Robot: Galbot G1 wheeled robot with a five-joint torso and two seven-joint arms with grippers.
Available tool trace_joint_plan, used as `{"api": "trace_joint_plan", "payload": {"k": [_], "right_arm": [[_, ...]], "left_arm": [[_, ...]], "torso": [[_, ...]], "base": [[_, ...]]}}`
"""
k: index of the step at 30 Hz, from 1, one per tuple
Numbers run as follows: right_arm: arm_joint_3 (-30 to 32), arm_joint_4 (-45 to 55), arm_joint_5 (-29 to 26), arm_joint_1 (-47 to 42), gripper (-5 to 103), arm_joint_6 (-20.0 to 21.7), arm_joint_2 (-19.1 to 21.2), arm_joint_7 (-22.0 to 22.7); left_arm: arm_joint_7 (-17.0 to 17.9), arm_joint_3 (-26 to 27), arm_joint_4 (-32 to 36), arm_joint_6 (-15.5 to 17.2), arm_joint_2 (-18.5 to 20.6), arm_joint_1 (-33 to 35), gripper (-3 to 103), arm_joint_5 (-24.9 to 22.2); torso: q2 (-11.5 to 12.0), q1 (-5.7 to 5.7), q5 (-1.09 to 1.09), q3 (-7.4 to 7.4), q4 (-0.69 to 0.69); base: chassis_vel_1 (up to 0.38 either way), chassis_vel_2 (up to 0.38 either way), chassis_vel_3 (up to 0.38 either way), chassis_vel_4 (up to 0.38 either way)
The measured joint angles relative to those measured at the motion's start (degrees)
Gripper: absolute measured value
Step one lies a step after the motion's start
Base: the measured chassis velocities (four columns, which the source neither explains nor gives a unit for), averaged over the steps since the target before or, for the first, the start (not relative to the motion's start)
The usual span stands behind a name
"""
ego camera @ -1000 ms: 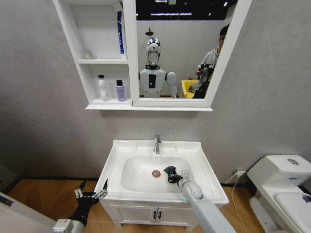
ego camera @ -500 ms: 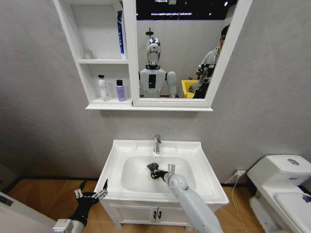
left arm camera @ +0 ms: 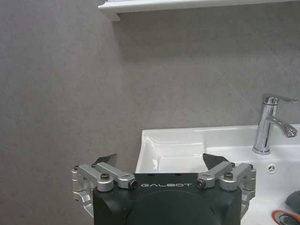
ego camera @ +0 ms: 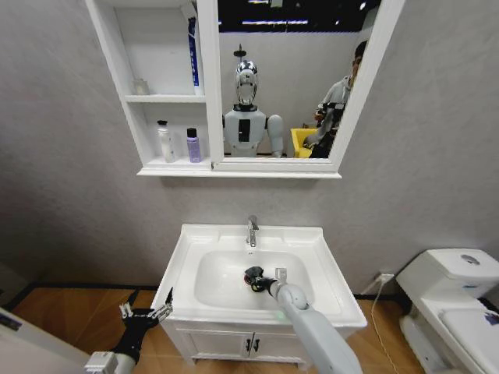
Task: Move facial cleanser and shampoo from washbasin to cabinet, then wipe washbasin with towel.
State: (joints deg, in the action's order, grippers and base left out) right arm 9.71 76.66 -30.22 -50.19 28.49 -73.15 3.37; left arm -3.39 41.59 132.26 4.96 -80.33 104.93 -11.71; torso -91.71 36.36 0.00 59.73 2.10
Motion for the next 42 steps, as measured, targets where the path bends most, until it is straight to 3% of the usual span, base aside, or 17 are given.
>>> {"api": "trace_joint_plan", "payload": {"k": [7,13,18,23,25,31,37,42], "right_arm": [[-1.11,-2.68,1.28,0.81,7,-1.24,-1.95,-1.28],[-5.59,-4.62,-4.17,3.51,7,-0.55,-6.54,0.04],[-7.18,-6.51,-2.63,4.53,7,-2.36,-9.22,-0.06],[-5.83,-6.29,-0.63,3.29,7,-3.4,-7.8,-0.26],[-3.59,-4.24,0.51,1.09,7,-3.68,-4.92,-0.49],[-0.87,-2.28,1.1,-0.92,7,-3.67,-2.01,-0.91],[-2.96,-2.72,-1.24,0.34,7,-2.26,-3.67,-0.14],[-7.45,-3.89,-6.65,3.09,7,-0.47,-8.11,2.16]], "left_arm": [[0.0,0.0,0.0,0.0,0.0,0.0,100,0.0],[0.0,0.0,0.0,0.0,0.0,0.0,100,0.0],[0.0,0.0,0.0,0.0,0.0,0.0,100,0.0],[0.0,0.0,0.0,0.0,0.0,0.0,100,0.0],[-0.01,0.0,0.0,0.0,0.0,0.0,100,0.0],[-0.01,0.0,0.0,-0.01,0.0,0.0,100,0.0],[0.0,0.0,0.0,-0.01,0.0,0.0,100,0.0],[0.0,0.0,0.0,-0.01,0.0,0.0,100,0.0]], "torso": [[0.0,0.0,-0.01,0.0,0.02],[0.0,0.0,0.0,0.0,0.03],[0.0,0.0,0.0,0.0,0.04],[0.0,0.0,0.0,0.0,0.04],[0.0,0.0,-0.02,-0.01,-0.01],[-0.01,0.0,-0.02,-0.01,0.0],[0.0,0.0,-0.01,0.01,-0.02],[0.0,0.0,0.0,0.01,0.05]], "base": [[0.0,0.0,0.0,0.0],[0.0,0.0,0.0,0.0],[0.0,0.0,0.0,0.0],[0.0,0.0,0.0,0.0],[0.0,0.0,0.0,0.0],[0.0,0.0,0.0,0.0],[0.0,0.0,0.0,0.0],[0.0,0.0,0.0,0.0]]}}
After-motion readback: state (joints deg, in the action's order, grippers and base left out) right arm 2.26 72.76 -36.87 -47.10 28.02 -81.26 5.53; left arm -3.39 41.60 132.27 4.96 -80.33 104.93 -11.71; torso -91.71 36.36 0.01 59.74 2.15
